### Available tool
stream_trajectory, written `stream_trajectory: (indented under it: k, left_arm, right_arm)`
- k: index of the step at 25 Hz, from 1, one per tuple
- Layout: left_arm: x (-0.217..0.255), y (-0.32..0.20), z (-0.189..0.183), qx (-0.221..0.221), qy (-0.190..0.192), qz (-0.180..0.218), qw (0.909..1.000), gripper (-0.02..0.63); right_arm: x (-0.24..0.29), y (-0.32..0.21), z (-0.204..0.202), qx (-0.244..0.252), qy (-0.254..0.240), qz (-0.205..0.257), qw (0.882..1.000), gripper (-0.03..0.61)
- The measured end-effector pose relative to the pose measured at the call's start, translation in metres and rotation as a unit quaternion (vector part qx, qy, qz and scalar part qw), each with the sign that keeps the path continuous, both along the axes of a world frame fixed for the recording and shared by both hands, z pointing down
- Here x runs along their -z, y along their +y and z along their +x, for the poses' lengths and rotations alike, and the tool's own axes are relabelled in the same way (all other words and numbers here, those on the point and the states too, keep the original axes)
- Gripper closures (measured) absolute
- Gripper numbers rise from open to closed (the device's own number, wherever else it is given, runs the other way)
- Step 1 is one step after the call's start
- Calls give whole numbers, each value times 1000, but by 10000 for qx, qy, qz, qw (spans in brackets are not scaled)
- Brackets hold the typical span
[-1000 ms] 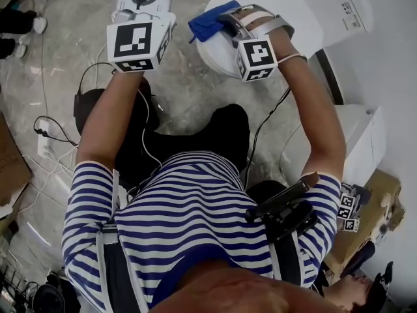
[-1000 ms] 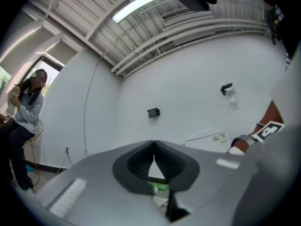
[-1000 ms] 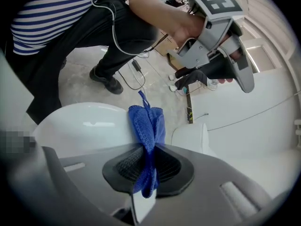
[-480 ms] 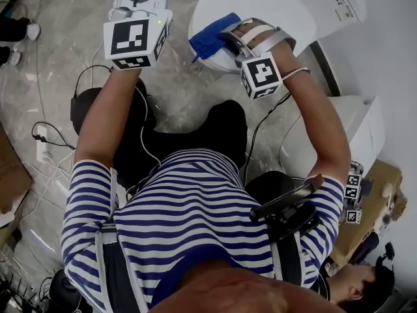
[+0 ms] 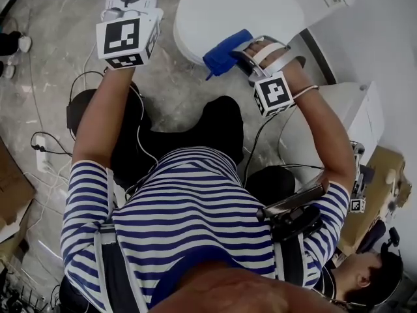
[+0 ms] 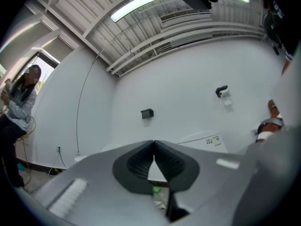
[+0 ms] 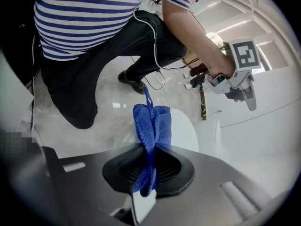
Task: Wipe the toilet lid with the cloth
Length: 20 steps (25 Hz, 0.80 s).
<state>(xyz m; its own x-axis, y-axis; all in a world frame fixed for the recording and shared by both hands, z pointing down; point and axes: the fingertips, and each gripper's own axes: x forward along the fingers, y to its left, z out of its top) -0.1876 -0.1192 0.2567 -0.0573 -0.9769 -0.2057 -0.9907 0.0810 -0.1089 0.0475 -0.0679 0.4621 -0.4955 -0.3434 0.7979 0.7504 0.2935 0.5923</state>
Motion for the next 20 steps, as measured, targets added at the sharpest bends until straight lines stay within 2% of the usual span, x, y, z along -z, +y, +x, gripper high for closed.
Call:
stream_trajectory:
  k: [6, 11, 14, 20]
  left_arm:
    - [1, -3, 8, -72, 16, 11, 10000, 611]
    - [-2, -7, 16, -100, 10, -20, 9999, 611]
    - [-3, -8, 18, -103, 12, -25, 9999, 611]
    - [-4, -13, 17, -97, 43, -49, 9999, 611]
  right_arm:
    - [-3, 6, 30, -154, 95, -10, 9998, 529]
    - [-8, 6, 34, -130, 82, -21, 9999, 529]
    - [1, 3, 29, -76, -67, 4, 9999, 529]
    - [47, -39, -8, -99, -628, 380, 9973, 529]
